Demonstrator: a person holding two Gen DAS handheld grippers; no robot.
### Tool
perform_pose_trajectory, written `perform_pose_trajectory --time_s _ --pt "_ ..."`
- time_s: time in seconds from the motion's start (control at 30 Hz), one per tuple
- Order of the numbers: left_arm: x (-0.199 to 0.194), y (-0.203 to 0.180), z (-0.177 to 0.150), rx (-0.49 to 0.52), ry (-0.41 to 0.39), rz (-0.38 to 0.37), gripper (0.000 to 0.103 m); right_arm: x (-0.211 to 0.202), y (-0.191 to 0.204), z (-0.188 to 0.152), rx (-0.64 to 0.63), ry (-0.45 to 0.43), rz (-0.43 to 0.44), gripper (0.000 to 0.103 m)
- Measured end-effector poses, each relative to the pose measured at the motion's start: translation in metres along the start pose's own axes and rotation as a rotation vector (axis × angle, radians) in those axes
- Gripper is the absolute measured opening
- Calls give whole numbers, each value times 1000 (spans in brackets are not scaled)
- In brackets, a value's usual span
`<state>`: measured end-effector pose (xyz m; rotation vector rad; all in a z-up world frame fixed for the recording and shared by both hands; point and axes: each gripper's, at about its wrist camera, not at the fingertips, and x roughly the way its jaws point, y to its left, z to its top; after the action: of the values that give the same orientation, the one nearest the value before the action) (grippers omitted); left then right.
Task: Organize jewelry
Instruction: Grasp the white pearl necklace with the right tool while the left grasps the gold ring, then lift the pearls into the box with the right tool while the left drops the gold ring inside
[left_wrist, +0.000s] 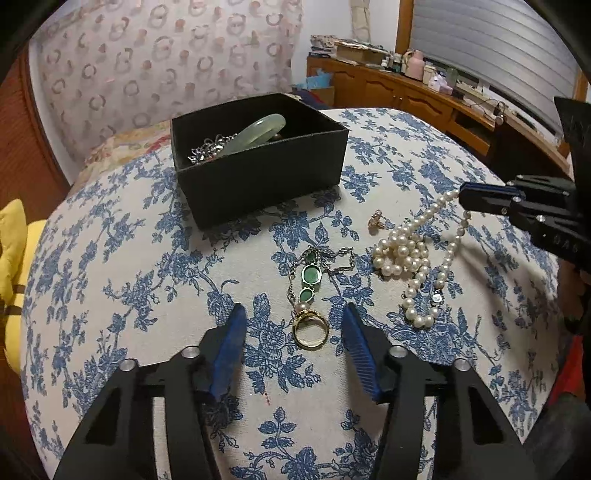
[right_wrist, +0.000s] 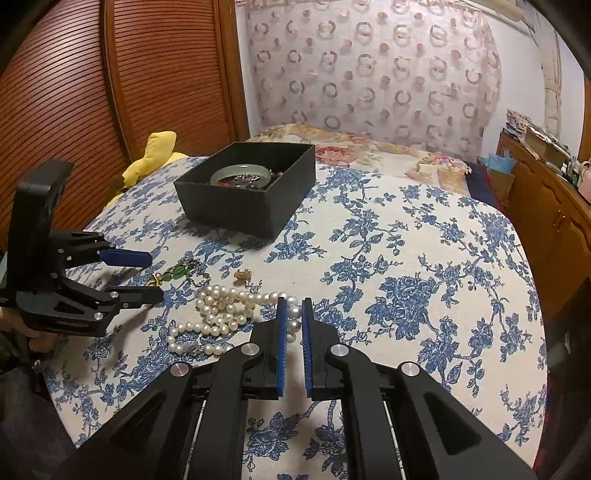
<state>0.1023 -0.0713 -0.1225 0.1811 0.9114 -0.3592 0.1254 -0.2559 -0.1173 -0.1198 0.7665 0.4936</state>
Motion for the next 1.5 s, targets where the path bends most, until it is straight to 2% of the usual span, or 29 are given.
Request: perform_pose_trajectory --time_s 0.07,0.1,0.13,0.3,0.57,1.03,1.5 --pt "0 0 0 1 -5 8 34 -1 -1 3 -1 -7 0 9" --pt "0 1 0 -1 -6 12 23 -2 -1 5 -3 -13 1 9" --pt "-1 2 0 -4 -5 15 18 -3 -1 7 -5 -19 1 9" --pt "-5 9 0 -39 -2 -2 18 -12 5 21 -28 -61 8 9" --pt "-23 18 8 -73 -55 -16 18 -30 21 49 -79 -130 24 9" --pt "-50 24 46 -75 -172 -13 18 -69 41 104 -147 -260 23 9" --pt "-50 33 80 -79 -209 -5 18 -89 37 163 -188 -366 4 8"
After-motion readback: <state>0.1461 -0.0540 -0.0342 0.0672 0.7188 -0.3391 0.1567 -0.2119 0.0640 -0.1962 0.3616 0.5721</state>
